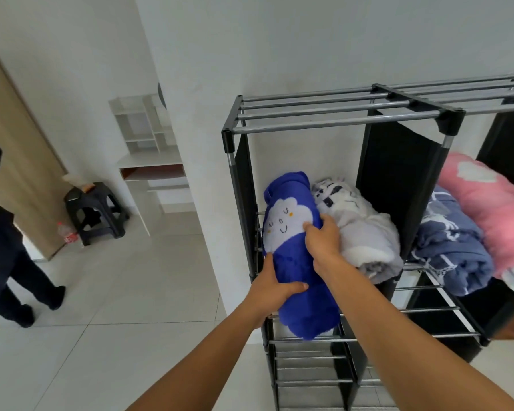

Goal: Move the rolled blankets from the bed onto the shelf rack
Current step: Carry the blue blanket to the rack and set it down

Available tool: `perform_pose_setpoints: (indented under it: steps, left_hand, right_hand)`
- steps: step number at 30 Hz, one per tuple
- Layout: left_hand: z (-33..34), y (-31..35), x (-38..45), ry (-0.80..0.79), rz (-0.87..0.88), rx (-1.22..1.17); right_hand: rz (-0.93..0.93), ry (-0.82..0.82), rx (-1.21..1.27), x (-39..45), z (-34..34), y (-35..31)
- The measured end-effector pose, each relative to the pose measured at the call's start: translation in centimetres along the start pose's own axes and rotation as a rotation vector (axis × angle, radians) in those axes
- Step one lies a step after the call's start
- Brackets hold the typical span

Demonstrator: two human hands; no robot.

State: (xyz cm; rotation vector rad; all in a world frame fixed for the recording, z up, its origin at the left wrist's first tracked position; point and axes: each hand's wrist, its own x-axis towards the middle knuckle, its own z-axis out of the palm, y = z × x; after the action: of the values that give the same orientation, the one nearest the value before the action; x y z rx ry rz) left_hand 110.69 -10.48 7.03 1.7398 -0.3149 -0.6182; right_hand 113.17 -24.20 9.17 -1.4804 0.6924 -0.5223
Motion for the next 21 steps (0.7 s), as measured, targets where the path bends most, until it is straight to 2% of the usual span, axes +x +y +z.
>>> perform_pose_setpoints:
  steps: [4, 11, 13, 15, 17, 19, 21]
  left_hand:
    - [0.3, -0.1, 0.3, 0.099, 0.093, 0.173]
    - [-0.5, -0.1, 0.7, 0.045, 0.104, 0.349]
    - [-0.7, -0.1, 0.2, 0.063, 0.152, 0.513]
    - [-0.3, 0.0, -0.7, 0.132, 0.271, 0.704]
    - [0.6, 0.7, -1.6, 0.176, 0.482, 0.746]
    - [2.2, 1.5, -2.0, 0.100, 0.661, 0.657]
    - [4.9, 1.5, -1.9, -0.040, 0.729, 0.577]
  right_hand:
    - [-0.013, -0.034, -0.124, 0.0, -0.1, 0.6]
    - [-0.170, -0.178, -0.428, -2.3, -2.3, 0.7]
    - [-0.177, -0.185, -0.422, -4.1, -3.9, 1.3]
    - [-0.177, -0.161, -0.353, -6.2, -5.9, 2.5]
    - [-0.145, -0.095, -0.294, -7.8, -8.1, 4.4]
    - [-0.060, 0.007, -0.249, -9.2, -10.7, 7.0]
    - [0.062, 0.134, -0.244, -11.3, -13.8, 9.7]
